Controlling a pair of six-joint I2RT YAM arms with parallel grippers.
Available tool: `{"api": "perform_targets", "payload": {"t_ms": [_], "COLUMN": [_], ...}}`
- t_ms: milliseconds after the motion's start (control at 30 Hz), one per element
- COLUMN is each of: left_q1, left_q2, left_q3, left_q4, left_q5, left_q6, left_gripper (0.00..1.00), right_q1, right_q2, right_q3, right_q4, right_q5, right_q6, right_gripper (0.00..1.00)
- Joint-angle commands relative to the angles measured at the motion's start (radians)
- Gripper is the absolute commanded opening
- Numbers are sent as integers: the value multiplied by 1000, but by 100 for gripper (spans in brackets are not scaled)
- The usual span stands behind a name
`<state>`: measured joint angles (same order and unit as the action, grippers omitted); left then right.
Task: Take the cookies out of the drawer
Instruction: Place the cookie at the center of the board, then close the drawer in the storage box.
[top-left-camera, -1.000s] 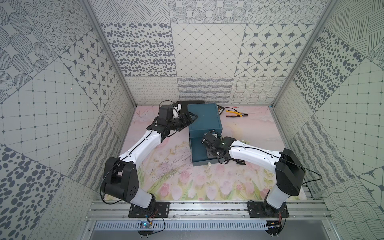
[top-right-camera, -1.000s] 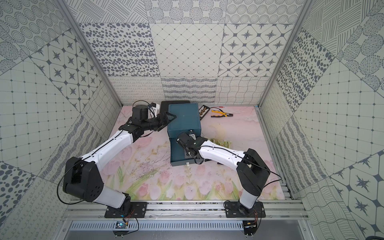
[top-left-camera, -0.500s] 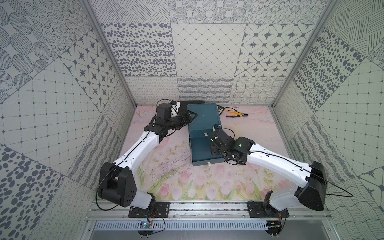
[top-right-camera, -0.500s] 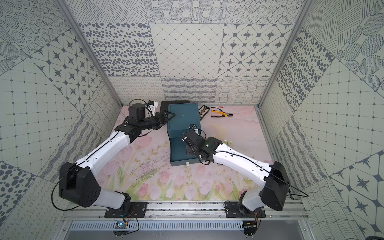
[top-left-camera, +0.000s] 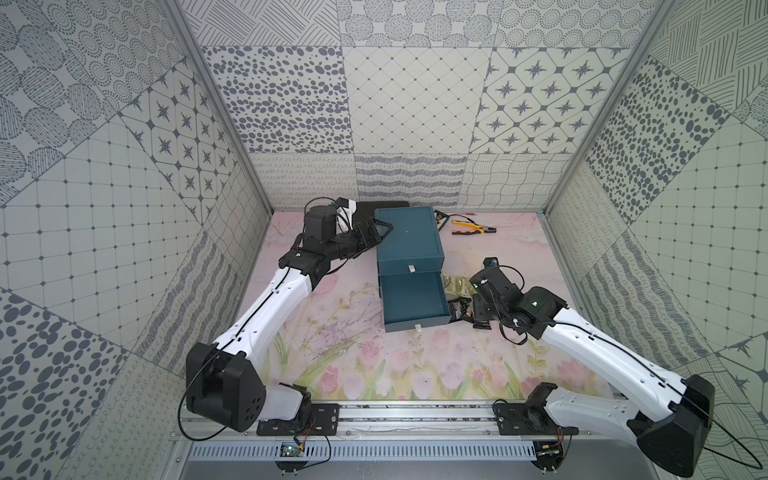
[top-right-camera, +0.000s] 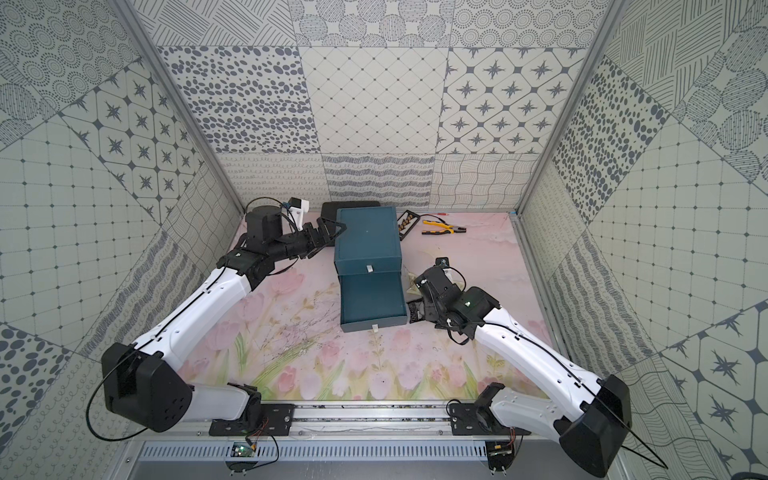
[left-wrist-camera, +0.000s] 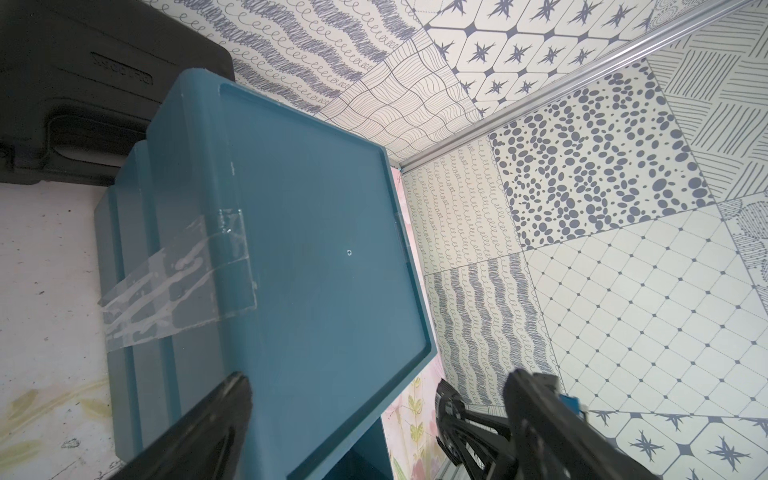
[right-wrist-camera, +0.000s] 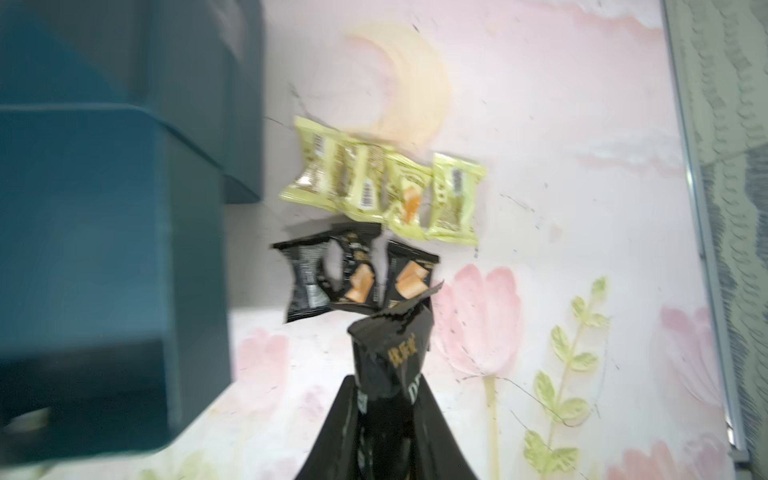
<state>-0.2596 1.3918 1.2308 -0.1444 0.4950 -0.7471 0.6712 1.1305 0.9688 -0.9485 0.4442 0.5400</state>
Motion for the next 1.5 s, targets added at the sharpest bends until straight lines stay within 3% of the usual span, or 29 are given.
{"api": "perform_targets", "payload": {"t_ms": [0, 167, 567, 633, 800, 933, 1100, 1233, 1400, 1467], "left_q1": [0, -11, -24, -25, -25, -24, -24, -23, -25, -29], "left_q2": [-18, -23, -9, -16, -19, 5, 77, 140, 216, 225], "left_q3": [4, -1, -1, 0, 5, 16, 105, 142, 189, 182], "left_q4": [-12, -6, 15, 5, -9, 10, -50, -15, -56, -44], "left_q5": [32, 25, 27, 21, 11, 20, 16, 31, 28, 20], "left_q6": [19, 17, 2, 10, 19, 5, 35, 38, 54, 54], "left_gripper": [99, 99, 99, 99, 99, 99, 99, 98, 96, 96], "right_q1": [-97, -196, -255, -256, -256, -252, -176, -52, 77, 119], "right_q2": [17, 98, 302, 321, 322, 273, 80, -12, -25, -46], "right_q3": [-85, -139, -78, -69, -71, -66, -41, -38, -23, -40], "right_q4": [74, 161, 235, 232, 232, 224, 193, 187, 58, 28], "right_q5": [-32, -46, -64, -59, -92, -119, -180, -263, -254, -255], "right_q6": [-66, -98, -155, -164, -157, -126, -19, 80, 195, 240], "right_gripper": [21, 22, 25, 31, 54, 59, 67, 68, 66, 60]}}
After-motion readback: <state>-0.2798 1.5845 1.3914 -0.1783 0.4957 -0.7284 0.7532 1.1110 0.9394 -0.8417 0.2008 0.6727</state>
